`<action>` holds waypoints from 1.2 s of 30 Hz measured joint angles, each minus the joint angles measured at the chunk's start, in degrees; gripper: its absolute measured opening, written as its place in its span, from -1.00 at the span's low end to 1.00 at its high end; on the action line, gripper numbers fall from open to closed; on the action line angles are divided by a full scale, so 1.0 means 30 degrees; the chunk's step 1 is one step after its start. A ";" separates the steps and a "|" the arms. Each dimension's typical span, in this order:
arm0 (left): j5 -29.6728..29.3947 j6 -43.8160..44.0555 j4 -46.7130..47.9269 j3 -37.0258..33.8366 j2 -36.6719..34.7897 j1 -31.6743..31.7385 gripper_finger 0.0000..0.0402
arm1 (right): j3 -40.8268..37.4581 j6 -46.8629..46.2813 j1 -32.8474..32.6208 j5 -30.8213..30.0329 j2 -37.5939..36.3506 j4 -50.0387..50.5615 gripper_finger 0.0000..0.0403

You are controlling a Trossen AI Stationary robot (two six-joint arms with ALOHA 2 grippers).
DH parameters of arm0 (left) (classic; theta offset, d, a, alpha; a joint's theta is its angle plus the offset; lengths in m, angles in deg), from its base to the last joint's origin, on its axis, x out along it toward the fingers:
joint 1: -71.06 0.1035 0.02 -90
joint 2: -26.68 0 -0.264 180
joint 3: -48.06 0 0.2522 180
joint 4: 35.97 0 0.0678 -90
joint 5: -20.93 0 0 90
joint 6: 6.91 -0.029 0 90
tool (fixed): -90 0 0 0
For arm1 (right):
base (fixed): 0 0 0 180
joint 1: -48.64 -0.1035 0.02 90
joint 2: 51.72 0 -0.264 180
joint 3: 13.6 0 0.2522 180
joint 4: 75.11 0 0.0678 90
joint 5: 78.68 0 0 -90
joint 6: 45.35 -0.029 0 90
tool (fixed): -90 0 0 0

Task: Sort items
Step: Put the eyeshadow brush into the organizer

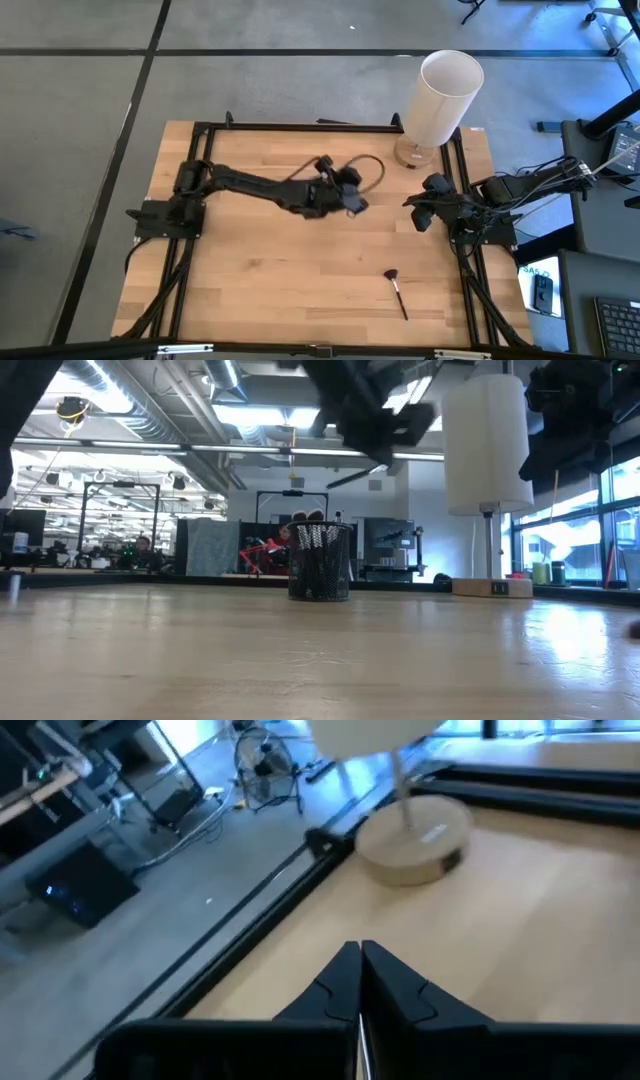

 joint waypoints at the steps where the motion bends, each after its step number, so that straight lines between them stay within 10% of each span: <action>1: 0.0023 0.0000 -0.0663 -0.0749 -0.0388 0.0247 -0.98 | 0.0000 0.0000 0.0000 0.0000 0.0000 0.0000 -0.82; 15: -0.0611 -0.1593 -1.6595 -1.0571 -0.3153 0.1094 -0.99 | -0.0656 -0.0605 0.0000 0.0372 0.0000 -0.0055 -0.82; 36: -0.4575 -0.0522 -1.7526 -1.2288 -0.3153 0.1065 -0.96 | -0.0656 -0.0503 0.0000 0.0364 0.0000 -0.0583 -0.82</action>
